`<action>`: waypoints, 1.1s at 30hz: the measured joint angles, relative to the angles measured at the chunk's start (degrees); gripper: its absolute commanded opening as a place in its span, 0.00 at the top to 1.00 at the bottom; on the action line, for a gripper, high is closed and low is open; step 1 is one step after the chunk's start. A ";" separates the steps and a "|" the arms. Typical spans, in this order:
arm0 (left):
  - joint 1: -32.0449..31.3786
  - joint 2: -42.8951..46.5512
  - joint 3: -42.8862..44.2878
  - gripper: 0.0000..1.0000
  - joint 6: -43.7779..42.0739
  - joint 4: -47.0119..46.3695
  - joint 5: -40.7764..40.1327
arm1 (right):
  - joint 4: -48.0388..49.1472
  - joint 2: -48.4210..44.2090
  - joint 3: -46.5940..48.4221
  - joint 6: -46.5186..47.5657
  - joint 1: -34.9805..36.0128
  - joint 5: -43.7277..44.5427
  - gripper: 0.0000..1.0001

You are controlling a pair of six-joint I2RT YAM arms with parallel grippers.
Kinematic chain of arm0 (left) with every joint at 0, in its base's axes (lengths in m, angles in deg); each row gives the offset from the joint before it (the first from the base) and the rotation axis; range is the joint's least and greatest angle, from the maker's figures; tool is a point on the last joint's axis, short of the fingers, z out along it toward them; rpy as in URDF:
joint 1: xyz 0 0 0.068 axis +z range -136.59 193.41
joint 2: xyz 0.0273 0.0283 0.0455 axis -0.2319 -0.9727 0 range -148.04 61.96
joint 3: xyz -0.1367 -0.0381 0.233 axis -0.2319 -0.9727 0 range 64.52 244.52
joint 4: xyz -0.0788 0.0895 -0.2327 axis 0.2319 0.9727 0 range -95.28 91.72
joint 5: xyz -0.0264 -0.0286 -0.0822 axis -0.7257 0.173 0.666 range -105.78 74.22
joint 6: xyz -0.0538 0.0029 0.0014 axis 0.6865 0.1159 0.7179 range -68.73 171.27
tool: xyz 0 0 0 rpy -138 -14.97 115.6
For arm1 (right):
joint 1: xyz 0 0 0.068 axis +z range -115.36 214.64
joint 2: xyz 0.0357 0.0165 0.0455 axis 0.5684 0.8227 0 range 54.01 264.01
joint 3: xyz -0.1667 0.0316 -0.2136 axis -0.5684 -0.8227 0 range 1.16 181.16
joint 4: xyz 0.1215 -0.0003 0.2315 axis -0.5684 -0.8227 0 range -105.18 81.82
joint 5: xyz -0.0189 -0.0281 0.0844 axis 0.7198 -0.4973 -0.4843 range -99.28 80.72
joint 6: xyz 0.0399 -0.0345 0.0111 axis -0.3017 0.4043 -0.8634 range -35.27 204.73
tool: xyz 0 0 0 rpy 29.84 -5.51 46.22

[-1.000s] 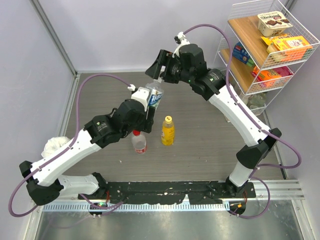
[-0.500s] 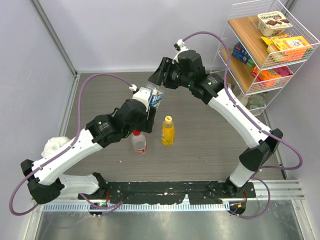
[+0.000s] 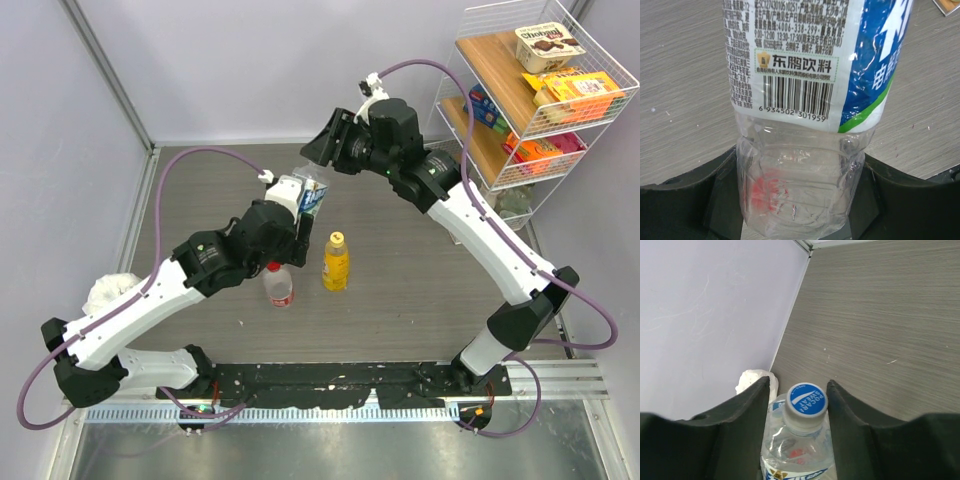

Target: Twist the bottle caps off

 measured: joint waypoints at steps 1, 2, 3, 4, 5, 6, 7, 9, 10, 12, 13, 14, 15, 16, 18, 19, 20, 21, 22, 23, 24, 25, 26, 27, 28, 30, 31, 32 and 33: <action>-0.07 0.00 0.00 0.99 0.02 0.07 -0.09 | 0.04 0.00 -0.20 -0.02 -0.02 0.04 0.60; -0.11 0.00 0.00 0.99 0.17 0.20 -0.33 | 0.15 0.00 -0.44 -0.02 -0.04 0.26 0.72; -0.15 0.00 0.02 0.99 0.28 0.33 -0.63 | 0.20 0.00 -0.68 -0.11 -0.15 0.44 0.78; -0.17 0.00 0.02 0.99 0.31 0.37 -0.79 | 0.37 0.00 -0.94 -0.11 -0.28 0.48 0.98; -0.17 -0.02 0.02 0.99 0.42 0.44 -0.92 | 0.81 -0.07 -1.44 -0.87 -0.37 0.48 0.98; -0.20 -0.02 0.02 0.99 0.46 0.61 -1.07 | 1.09 -0.11 -1.81 -1.33 -0.42 0.48 0.98; -0.22 -0.02 0.02 1.00 0.48 0.83 -1.16 | 1.44 -0.13 -2.14 -1.38 -0.42 0.44 0.99; -0.39 -0.02 0.02 1.00 0.50 1.40 -1.60 | 2.62 -0.42 -3.23 -1.51 -0.35 0.28 0.98; -0.46 -0.04 0.02 1.00 0.50 1.57 -1.70 | 2.95 -0.52 -3.58 -1.60 -0.35 0.17 0.98; -0.55 -0.24 0.17 1.00 0.57 2.01 -1.97 | 4.20 -0.92 -4.63 -1.62 -0.48 -0.46 0.98; -0.55 -0.35 0.28 1.00 0.59 2.16 -2.10 | 5.55 -1.29 -5.81 -1.66 -0.79 -1.33 0.98; -0.55 -0.42 0.42 1.00 0.57 2.34 -2.08 | 6.88 -1.73 -6.97 -1.79 -1.18 -2.32 0.98; -0.57 -0.46 0.44 1.00 0.52 2.45 -2.05 | 8.35 -2.14 -8.26 -1.95 -1.57 -3.50 0.98; -0.57 -0.46 0.44 1.00 0.50 2.60 -1.99 | 10.12 -2.62 -9.73 -2.32 -2.08 -4.94 0.99; -0.63 -0.44 0.57 1.00 0.50 3.06 -1.84 | 14.10 -3.63 -12.87 -3.19 -3.13 -8.07 0.98; -0.63 -0.44 0.76 1.00 0.50 3.39 -1.62 | 16.24 -4.04 -14.49 -3.67 -3.74 -9.99 0.98; -0.66 -0.44 0.94 1.00 0.50 3.56 -1.36 | 18.40 -4.44 -15.89 -4.28 -4.39 -11.82 0.98; -0.66 -0.42 1.11 1.00 0.57 3.69 -1.03 | 19.89 -4.63 -16.76 -4.66 -4.81 -13.20 0.98; -0.66 -0.33 1.22 1.00 0.66 3.65 -0.72 | 21.64 -4.79 -17.55 -4.92 -5.38 -14.99 0.98; -0.66 -0.20 1.38 1.00 0.81 3.61 -0.37 | 23.23 -4.87 -18.12 -5.09 -5.79 -16.61 0.99; -0.63 0.00 1.51 1.00 0.96 3.54 0.13 | 24.68 -4.98 -18.64 -5.20 -6.27 -18.18 0.99; -0.63 0.26 1.64 1.00 1.16 3.39 0.96 | 26.05 -5.11 -19.10 -5.31 -6.69 -19.71 0.98; -0.63 0.57 1.84 1.00 1.20 3.39 1.20 | 27.32 -5.27 -19.50 -5.60 -7.13 -21.24 0.98; -0.63 0.87 1.92 1.00 1.31 3.17 2.03 | 28.39 -5.46 -19.89 -5.81 -7.45 -22.51 0.99; -0.61 1.25 1.92 1.00 1.36 2.82 3.06 | 30.12 -5.88 -20.63 -6.19 -8.00 -24.17 0.98; -0.61 2.05 1.95 1.00 1.42 1.62 5.53 | 33.83 -6.95 -22.34 -7.34 -9.18 -27.50 0.99; -0.61 2.38 1.99 1.00 1.44 1.05 6.71 | 36.09 -7.52 -23.28 -8.13 -9.84 -29.14 0.98; -0.55 2.75 2.01 1.00 1.57 0.26 8.35 | 37.81 -8.00 -24.02 -8.96 -10.29 -30.45 0.98; -0.52 3.06 2.01 1.00 1.60 -0.35 9.57 | 40.13 -8.57 -24.94 -9.75 -10.91 -31.91 0.98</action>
